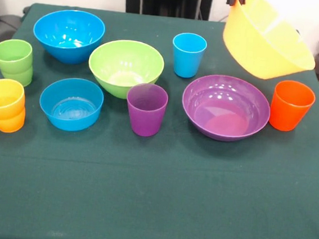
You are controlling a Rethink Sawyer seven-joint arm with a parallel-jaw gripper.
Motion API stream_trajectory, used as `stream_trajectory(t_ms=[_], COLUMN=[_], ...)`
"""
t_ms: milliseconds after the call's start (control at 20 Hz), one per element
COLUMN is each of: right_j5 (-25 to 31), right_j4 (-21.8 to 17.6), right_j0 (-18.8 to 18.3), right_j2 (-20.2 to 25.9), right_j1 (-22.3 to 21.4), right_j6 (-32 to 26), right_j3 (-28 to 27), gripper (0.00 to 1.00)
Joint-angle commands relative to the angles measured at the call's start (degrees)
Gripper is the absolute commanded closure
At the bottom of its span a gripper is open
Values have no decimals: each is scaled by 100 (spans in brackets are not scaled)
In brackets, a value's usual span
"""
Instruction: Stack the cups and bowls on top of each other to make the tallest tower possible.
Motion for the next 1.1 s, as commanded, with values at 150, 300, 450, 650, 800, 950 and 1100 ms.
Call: stream_trajectory(t_ms=[150,300,450,650,800,950,1100], right_j5=[849,942,1023,1065,1067,1102,1127], right_j4=[-311,-211,-43,-32,-158,-280,-415], right_j0=[-397,-803,-1368,-2012,-2276,-2433,-2528], right_j2=[660,1005,1514,2173,2478,2679,2800], right_j1=[-151,-459,-790,-929,-872,-804,-752], right_j6=[-774,-1042,-1374,-1553,-1462,-1382,-1286], right_j3=[397,653,969,1189,1233,1216,1193], gripper=[100,100,100,100,100,100,100])
